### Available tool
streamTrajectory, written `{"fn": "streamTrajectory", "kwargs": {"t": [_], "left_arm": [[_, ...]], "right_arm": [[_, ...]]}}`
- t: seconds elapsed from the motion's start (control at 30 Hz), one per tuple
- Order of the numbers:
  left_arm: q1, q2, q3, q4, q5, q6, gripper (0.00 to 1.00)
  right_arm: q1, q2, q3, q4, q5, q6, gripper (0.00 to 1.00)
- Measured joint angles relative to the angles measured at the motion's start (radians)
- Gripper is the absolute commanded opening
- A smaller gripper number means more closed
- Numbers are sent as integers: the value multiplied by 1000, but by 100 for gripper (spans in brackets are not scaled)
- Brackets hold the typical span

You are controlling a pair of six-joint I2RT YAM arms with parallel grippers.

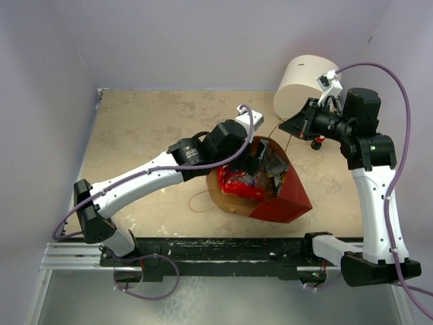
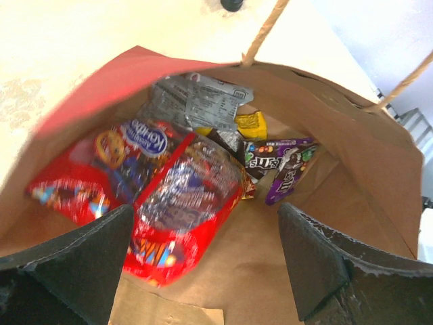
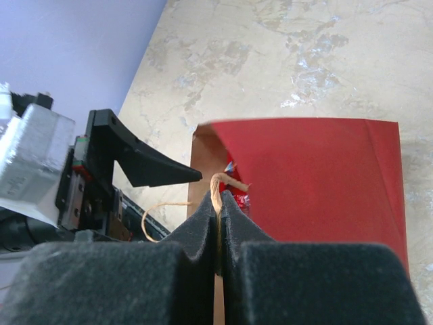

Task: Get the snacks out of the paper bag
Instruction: Take out the snack from the paper bag.

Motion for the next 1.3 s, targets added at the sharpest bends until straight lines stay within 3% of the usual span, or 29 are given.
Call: {"fn": "streamTrajectory", "kwargs": {"t": [0.27,0.7,1.07,1.2,1.3], "left_arm": [[-11,-18,-105,-22,-42,-2,91],[-13,-110,-307,-74,2,10,80],[-16,71,-304,-84,32,166,77],[-28,142,-277,-93,41,203,64],[-40,171,-253,-106,43,224,45]], "right_arm": [[6,22,17,-40,3,-7,0],[6,29,19,-53,8,-27,0],[6,32,19,-54,8,-42,0],[6,29,19,-55,19,-47,0],[6,20,18,-57,29,-51,0]]}}
